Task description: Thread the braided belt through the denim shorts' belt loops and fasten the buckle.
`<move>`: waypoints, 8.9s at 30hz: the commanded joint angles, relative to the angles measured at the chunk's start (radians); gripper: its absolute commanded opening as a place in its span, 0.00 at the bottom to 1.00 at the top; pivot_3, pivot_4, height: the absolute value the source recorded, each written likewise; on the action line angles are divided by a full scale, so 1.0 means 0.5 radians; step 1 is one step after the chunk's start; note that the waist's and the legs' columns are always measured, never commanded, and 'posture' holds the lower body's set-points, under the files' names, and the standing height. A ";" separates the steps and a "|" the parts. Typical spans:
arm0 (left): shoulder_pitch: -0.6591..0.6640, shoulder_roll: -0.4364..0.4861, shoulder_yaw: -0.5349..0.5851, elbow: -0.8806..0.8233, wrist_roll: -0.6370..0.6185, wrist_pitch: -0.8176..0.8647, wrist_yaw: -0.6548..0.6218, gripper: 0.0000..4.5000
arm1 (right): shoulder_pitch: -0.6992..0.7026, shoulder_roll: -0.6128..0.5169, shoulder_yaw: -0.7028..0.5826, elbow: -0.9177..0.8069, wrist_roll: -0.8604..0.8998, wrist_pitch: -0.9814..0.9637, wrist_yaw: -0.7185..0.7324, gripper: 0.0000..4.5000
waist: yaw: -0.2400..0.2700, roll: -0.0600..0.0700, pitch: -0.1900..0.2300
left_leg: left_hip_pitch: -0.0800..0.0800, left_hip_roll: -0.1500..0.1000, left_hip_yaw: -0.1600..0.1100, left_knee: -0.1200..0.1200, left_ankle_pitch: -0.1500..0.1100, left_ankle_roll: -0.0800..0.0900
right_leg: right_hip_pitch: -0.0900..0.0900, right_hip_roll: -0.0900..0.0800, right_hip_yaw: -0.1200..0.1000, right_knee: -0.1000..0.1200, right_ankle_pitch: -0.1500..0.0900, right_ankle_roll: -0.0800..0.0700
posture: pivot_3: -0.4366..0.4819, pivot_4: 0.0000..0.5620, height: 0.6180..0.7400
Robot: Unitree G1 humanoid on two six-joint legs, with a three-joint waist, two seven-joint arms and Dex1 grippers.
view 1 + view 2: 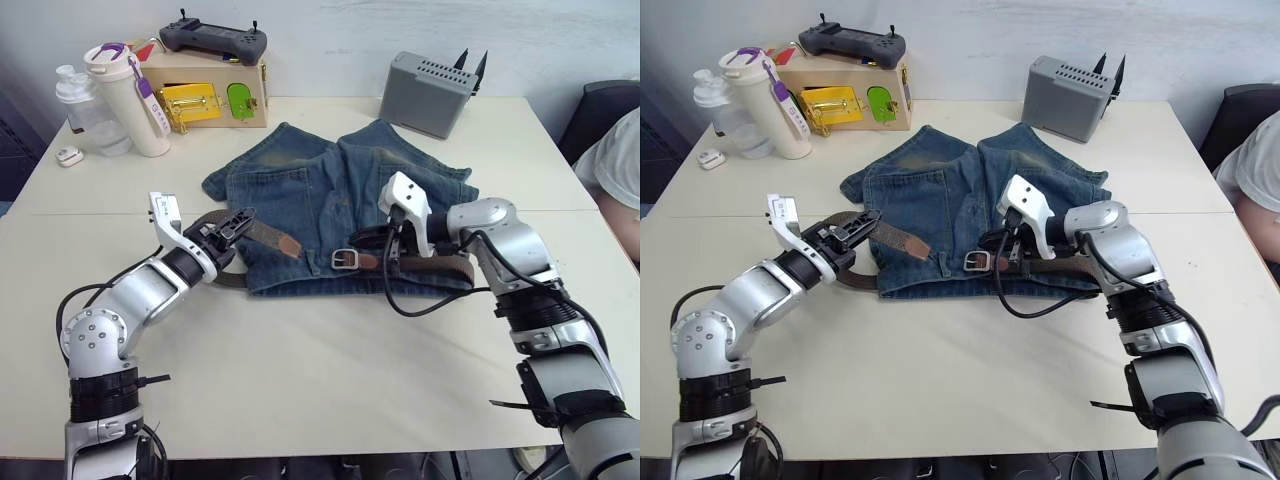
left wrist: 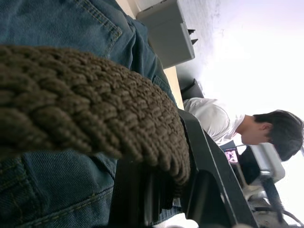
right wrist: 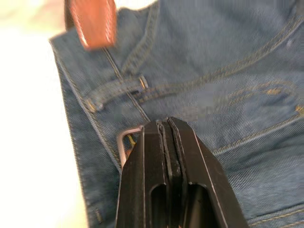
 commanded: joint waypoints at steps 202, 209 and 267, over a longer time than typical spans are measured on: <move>0.179 0.217 -0.825 -0.012 2.692 0.150 -1.503 0.01 | -0.297 -0.912 0.141 1.191 -1.474 -3.055 -1.068 0.00 | -0.008 0.026 -0.005 | 0.039 -0.028 -0.039 -0.030 0.015 0.011 | 0.061 -0.031 -0.040 -0.030 0.006 0.010 | 0.48 0.27 0.97; 0.178 0.211 -0.793 -0.028 2.678 0.159 -1.522 0.01 | -0.296 -0.904 0.139 1.198 -1.467 -3.027 -1.047 0.00 | -0.006 0.026 -0.005 | 0.038 -0.028 -0.039 -0.031 0.016 0.010 | 0.059 -0.030 -0.040 -0.029 0.006 0.009 | 0.48 0.27 0.97; -0.579 -0.417 -1.197 0.129 3.541 -1.107 -1.421 0.03 | 0.143 -0.634 -0.125 -0.209 -0.650 -1.826 -0.483 0.00 | 0.052 0.024 0.012 | 0.021 -0.028 -0.038 -0.027 0.021 0.009 | 0.044 -0.029 -0.042 -0.025 0.005 0.008 | 0.48 0.27 0.97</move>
